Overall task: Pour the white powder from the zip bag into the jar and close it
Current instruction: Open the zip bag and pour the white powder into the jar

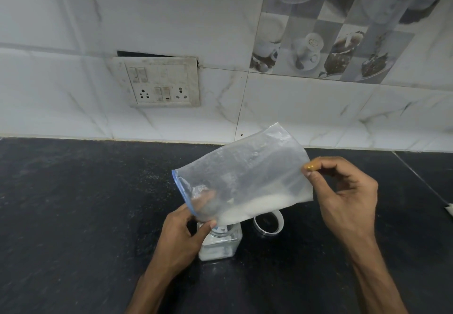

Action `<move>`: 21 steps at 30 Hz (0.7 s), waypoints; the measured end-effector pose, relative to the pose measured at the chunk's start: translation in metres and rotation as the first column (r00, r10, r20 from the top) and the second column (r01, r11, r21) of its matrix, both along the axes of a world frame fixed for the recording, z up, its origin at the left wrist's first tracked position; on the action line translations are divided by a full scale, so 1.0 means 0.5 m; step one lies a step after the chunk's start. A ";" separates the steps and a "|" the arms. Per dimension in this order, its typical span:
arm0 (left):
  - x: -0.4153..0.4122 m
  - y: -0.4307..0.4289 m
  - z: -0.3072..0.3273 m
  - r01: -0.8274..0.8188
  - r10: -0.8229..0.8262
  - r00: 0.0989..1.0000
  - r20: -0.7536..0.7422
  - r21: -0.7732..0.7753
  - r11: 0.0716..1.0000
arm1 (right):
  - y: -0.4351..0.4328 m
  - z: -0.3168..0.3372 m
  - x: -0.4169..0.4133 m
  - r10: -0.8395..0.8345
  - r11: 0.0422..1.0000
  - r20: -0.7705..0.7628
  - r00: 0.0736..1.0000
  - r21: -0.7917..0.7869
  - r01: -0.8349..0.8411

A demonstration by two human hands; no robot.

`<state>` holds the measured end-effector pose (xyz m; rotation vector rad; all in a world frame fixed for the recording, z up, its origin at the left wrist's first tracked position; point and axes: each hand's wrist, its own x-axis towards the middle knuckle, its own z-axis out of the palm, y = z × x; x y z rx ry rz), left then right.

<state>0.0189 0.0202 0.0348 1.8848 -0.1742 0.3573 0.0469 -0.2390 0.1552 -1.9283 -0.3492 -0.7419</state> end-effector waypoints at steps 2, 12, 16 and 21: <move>0.000 0.000 0.001 -0.005 0.005 1.000 0.002 0.000 1.000 | -0.001 0.000 0.002 -0.003 1.000 -0.006 1.000 0.024 0.004; 0.000 0.001 0.000 -0.003 0.003 1.000 0.006 0.022 1.000 | 0.000 0.001 -0.003 -0.005 1.000 -0.013 1.000 0.006 0.005; -0.002 0.001 0.002 0.003 -0.003 1.000 0.003 0.007 1.000 | 0.002 0.000 -0.003 0.003 1.000 -0.020 1.000 0.011 -0.003; -0.003 0.001 0.001 -0.003 0.003 1.000 -0.004 -0.004 1.000 | 0.003 -0.001 -0.002 0.001 0.998 -0.041 0.999 0.058 0.002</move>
